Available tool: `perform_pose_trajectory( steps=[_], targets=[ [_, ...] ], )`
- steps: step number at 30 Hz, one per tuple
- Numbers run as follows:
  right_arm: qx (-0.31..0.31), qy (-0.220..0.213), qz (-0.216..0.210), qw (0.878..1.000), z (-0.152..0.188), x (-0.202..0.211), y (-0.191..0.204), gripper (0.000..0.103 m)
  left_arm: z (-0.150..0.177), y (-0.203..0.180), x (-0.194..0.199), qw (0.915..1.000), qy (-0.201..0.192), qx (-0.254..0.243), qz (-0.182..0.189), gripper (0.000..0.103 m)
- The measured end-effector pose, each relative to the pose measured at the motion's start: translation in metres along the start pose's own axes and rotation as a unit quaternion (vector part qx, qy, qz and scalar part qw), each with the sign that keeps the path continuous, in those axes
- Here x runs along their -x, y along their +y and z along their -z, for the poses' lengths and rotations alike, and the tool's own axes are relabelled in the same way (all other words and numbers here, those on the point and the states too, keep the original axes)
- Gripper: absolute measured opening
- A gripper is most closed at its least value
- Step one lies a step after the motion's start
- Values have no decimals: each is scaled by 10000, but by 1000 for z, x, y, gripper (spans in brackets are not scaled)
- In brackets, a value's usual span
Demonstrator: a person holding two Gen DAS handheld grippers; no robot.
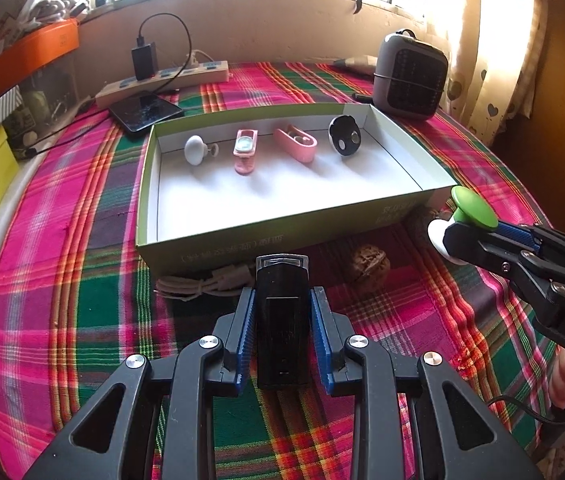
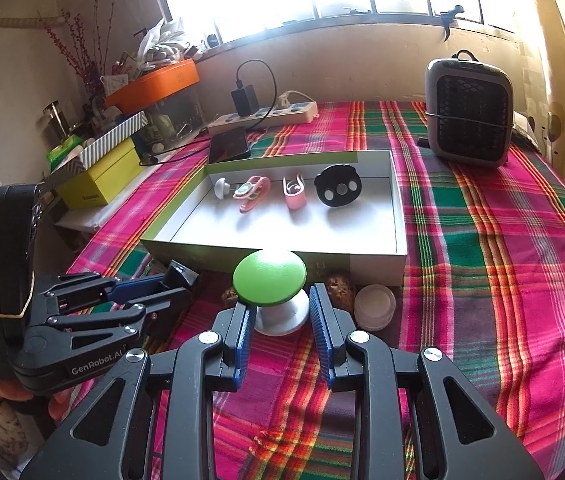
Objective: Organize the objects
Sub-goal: 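Lift the black case with left tool while right tool lifts the green holder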
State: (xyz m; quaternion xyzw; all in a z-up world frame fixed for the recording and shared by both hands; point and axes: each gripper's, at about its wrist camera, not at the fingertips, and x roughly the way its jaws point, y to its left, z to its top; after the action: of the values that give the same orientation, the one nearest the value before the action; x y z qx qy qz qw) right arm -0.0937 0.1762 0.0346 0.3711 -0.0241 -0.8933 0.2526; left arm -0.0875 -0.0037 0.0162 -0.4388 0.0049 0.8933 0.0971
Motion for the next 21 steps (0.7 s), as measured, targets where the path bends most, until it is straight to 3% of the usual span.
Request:
perform_pose_trajectory(
  steps=[10, 21],
  targets=[
    [-12, 5, 9, 10000, 1, 0, 0, 29, 9, 0, -1, 9999, 101, -41, 131, 25],
    [-10, 6, 2, 10000, 0, -1, 2, 29, 18, -7, 0, 9996, -103, -185, -178, 26]
  ],
)
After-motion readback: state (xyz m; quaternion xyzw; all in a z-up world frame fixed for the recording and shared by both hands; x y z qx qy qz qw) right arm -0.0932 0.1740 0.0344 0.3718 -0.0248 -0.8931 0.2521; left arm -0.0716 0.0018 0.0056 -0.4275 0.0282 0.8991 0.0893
